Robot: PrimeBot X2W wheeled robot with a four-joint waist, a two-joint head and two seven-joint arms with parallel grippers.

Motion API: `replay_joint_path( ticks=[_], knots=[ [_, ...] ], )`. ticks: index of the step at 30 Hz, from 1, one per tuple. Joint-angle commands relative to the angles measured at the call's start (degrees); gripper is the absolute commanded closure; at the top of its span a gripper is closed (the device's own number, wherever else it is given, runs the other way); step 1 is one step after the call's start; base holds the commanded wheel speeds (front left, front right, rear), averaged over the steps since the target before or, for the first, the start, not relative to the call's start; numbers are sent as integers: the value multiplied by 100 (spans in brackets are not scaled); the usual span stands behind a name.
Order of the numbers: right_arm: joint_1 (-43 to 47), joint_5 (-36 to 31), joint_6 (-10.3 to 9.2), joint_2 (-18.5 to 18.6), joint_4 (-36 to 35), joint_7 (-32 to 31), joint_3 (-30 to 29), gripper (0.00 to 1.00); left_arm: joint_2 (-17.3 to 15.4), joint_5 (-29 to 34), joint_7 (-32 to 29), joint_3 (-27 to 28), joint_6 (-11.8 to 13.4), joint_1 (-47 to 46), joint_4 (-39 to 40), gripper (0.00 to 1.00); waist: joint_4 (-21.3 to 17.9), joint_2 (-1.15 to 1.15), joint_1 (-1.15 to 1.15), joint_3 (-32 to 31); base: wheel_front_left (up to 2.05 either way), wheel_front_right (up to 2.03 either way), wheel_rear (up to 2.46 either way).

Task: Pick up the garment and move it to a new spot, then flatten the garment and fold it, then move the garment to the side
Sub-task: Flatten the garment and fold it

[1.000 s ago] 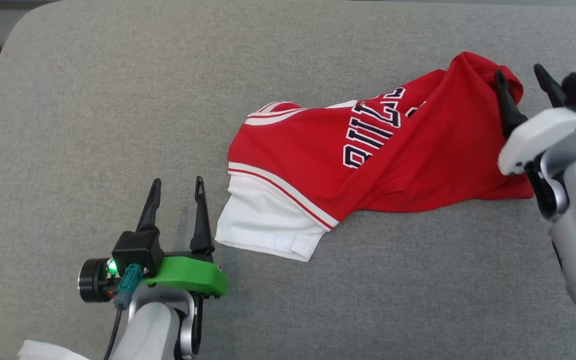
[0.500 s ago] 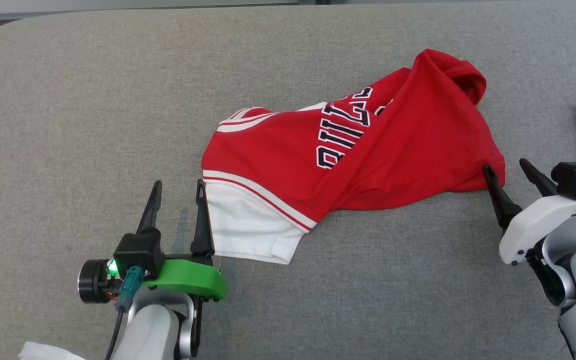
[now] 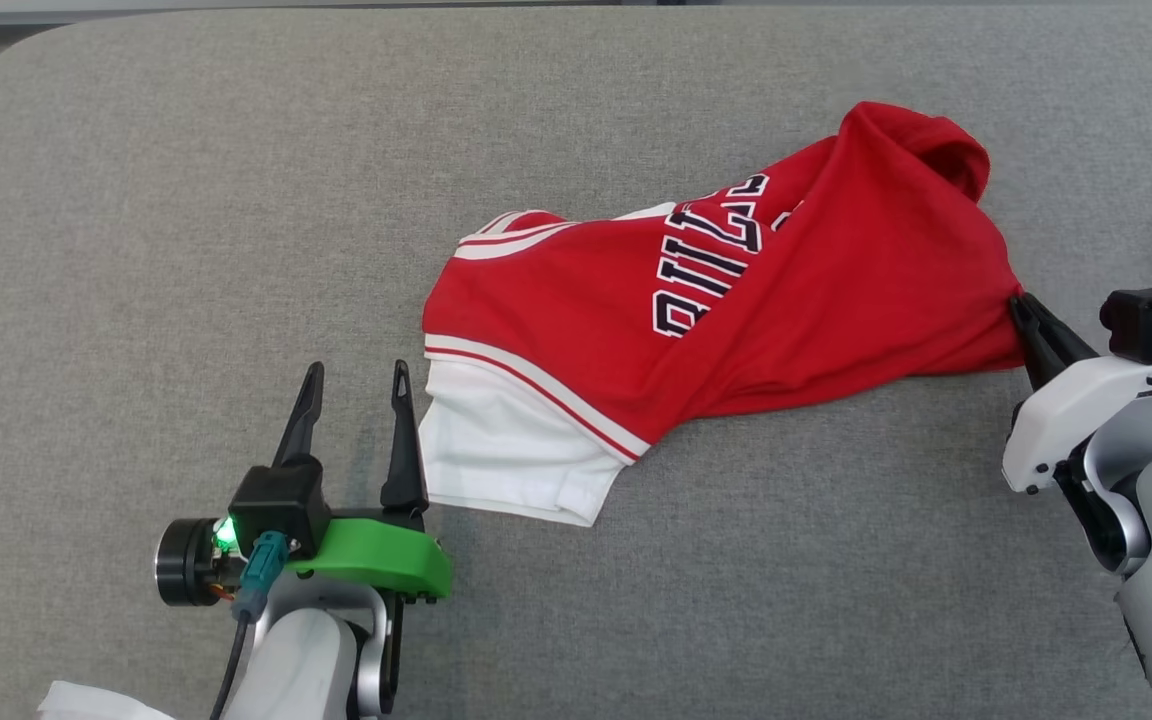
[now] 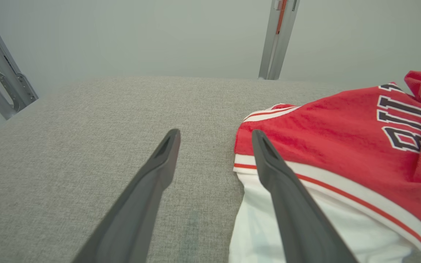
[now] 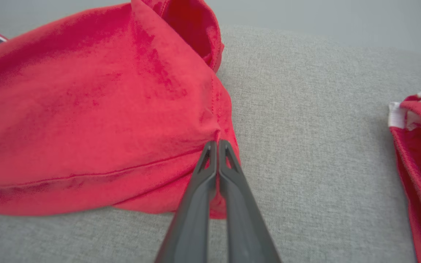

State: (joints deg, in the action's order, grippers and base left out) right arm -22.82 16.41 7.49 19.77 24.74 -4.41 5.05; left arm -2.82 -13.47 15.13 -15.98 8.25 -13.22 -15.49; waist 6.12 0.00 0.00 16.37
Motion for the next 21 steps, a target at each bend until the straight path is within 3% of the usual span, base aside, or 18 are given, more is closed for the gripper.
replay_joint_path(
  ticks=[1, 9, 15, 21],
  knots=[
    [-72, -53, 0, 9, 22, 109, 2, 100, -16, 44, 0, 25, 12, 25, -15, 0, -33, 0, 0, -31, 0, 0, 0],
    [407, -487, -1, -112, -561, 734, -362, 100, -16, 62, -1, 27, -11, 93, -14, 0, -279, 0, 0, -101, 0, 0, 0],
    [1399, -1123, -1, -787, -1259, 1146, -987, 100, -19, 97, -1, 72, -14, 105, 2, 0, -492, 0, 0, -71, 0, 0, 0],
    [1947, -1555, -2, -1380, -1105, 1553, -1326, 100, -19, 146, 0, 116, -62, 34, -33, 0, -605, 0, 0, -55, 0, 0, 0]
  ],
)
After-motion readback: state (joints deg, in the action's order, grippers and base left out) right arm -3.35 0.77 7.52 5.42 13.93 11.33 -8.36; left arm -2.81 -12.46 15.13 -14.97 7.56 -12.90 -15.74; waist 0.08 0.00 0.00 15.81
